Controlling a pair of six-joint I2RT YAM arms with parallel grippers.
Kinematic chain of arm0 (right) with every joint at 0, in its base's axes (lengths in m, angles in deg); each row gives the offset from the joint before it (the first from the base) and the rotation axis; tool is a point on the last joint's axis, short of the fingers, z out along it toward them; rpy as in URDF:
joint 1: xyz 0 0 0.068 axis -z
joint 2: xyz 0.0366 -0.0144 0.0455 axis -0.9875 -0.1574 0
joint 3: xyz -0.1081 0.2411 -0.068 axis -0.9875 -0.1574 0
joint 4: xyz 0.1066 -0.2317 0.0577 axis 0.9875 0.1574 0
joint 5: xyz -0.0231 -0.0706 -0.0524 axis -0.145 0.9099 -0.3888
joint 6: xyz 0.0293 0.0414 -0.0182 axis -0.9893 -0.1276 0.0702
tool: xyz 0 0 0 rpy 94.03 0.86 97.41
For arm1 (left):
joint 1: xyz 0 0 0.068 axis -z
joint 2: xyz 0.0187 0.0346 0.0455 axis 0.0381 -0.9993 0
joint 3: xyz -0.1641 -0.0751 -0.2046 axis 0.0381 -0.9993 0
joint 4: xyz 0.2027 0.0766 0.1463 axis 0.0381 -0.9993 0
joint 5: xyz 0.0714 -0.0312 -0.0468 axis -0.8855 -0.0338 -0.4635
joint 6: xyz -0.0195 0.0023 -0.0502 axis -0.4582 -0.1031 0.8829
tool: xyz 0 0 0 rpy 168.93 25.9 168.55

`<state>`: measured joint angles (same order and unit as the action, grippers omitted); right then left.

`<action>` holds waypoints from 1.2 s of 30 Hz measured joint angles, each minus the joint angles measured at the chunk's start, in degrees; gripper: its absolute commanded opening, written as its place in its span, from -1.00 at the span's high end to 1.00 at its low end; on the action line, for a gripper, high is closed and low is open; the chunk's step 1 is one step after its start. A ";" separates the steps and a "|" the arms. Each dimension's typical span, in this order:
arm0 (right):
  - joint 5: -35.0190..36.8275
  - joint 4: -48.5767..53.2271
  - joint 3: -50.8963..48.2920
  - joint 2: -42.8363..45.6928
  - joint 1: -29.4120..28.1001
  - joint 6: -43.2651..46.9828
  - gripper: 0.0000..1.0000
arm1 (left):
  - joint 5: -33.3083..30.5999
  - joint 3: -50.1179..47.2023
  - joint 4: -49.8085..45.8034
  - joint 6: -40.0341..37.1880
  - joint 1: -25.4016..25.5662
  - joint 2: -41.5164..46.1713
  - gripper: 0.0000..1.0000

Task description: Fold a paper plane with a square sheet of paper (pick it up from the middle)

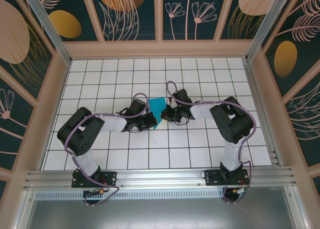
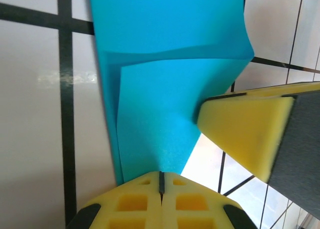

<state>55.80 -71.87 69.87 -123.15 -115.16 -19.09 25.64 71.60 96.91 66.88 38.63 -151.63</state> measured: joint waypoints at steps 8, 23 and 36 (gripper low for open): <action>0.15 1.09 0.76 0.83 0.00 2.51 0.89 | -1.05 -0.42 0.20 0.39 0.02 0.24 1.00; 0.44 3.32 5.51 -3.02 0.39 7.45 0.88 | -3.65 -3.50 2.43 2.86 0.11 2.23 1.00; 1.84 8.17 10.19 -5.46 3.15 12.33 0.89 | -4.33 -3.48 2.43 2.99 0.24 2.23 1.00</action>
<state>57.64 -63.70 80.05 -128.62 -112.02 -6.77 21.31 68.12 99.33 69.87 38.87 -149.40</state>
